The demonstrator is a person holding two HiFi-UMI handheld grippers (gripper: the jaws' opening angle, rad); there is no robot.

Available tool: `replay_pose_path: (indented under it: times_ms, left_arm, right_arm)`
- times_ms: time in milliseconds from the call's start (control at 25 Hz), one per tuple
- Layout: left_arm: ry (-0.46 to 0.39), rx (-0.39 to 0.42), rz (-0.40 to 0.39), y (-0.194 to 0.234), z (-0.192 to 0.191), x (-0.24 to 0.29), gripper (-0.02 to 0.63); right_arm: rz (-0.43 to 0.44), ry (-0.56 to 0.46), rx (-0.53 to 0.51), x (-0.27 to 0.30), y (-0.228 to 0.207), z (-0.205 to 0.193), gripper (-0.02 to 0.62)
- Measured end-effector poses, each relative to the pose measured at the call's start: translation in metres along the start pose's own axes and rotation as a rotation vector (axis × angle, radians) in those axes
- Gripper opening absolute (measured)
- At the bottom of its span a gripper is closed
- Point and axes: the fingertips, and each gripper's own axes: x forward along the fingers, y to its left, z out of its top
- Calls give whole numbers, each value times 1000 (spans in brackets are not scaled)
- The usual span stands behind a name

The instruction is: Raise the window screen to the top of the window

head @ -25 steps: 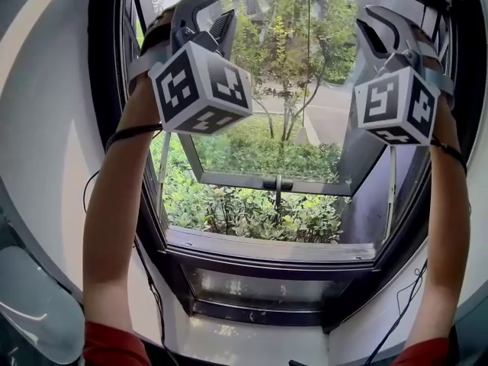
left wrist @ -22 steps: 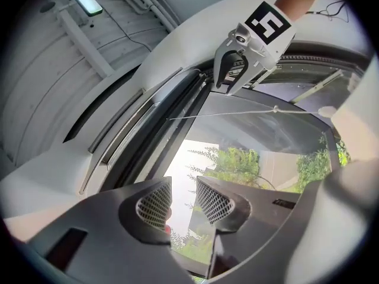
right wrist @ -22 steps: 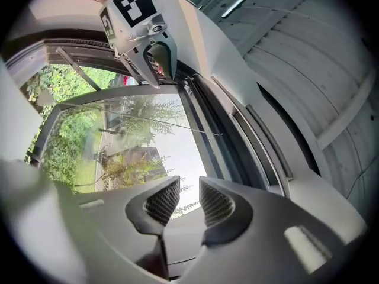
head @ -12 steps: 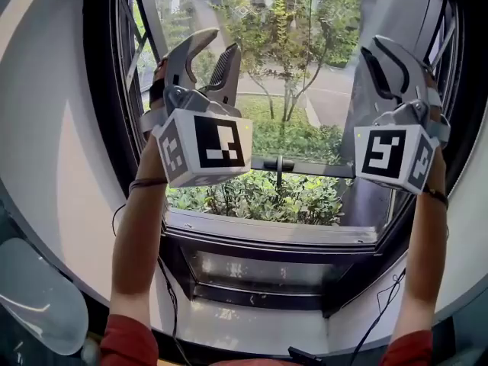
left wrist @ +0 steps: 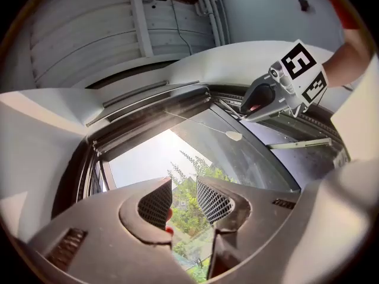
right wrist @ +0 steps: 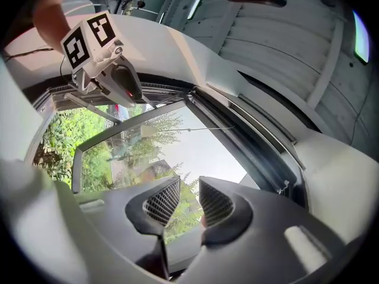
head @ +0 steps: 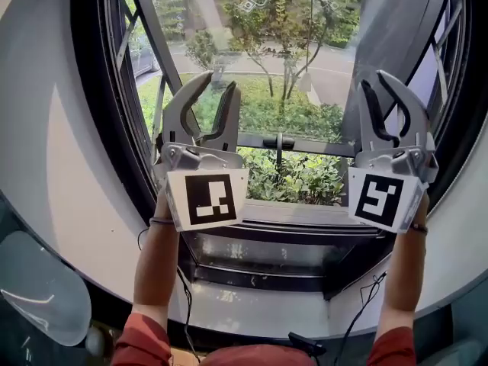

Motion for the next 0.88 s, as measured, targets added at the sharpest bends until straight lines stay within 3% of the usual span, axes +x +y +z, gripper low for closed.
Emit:
replay_pose_path:
  times_ms: [320, 880]
  left_arm:
    - [49, -145, -29, -32, -31, -52, 114]
    - [162, -304, -57, -87, -80, -117, 114]
  right_arm:
    - [38, 15, 165, -49, 46, -16, 107]
    - [79, 40, 490, -118, 117, -34, 107]
